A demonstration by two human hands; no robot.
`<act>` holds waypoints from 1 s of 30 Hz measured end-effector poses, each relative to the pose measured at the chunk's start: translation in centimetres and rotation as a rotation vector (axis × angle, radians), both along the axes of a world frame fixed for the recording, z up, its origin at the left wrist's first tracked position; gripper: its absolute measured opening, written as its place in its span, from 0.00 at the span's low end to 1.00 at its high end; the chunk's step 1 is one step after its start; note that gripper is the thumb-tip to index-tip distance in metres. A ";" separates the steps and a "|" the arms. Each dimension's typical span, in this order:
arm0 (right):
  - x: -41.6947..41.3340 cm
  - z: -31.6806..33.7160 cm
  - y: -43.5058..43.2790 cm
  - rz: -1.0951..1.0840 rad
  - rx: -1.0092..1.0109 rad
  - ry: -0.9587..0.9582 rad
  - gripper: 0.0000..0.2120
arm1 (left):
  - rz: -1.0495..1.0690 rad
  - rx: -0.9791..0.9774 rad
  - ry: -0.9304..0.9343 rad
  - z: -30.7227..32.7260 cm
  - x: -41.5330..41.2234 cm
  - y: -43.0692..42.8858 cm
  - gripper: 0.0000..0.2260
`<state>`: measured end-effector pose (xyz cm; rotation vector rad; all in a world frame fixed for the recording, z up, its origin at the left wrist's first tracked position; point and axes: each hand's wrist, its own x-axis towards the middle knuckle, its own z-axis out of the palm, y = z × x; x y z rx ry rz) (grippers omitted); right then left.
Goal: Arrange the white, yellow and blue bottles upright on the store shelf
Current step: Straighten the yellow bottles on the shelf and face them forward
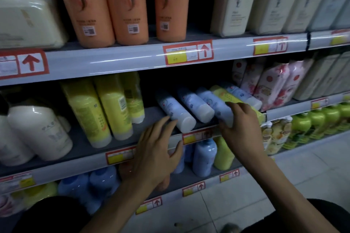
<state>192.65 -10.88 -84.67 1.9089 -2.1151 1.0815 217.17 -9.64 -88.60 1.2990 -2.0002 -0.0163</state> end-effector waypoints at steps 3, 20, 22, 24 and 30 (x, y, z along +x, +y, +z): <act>-2.6 -0.4 -0.3 -0.206 0.049 -0.043 0.25 | -0.035 -0.019 -0.002 -0.4 -2.1 -0.7 0.25; -6.7 0.1 -2.2 -0.247 0.160 -1.498 0.25 | 0.104 0.155 0.171 -2.0 -6.9 -5.5 0.29; -6.7 0.2 -2.0 -0.210 0.162 -1.599 0.22 | 0.069 0.168 0.233 -2.0 -7.0 -5.7 0.29; -6.8 0.2 -1.8 -0.191 0.153 -1.661 0.18 | 0.053 0.174 0.264 -1.9 -7.0 -5.9 0.29; -7.8 -0.2 -0.8 -0.155 0.034 -1.661 0.24 | 0.066 0.176 0.242 -1.5 -7.0 -6.2 0.29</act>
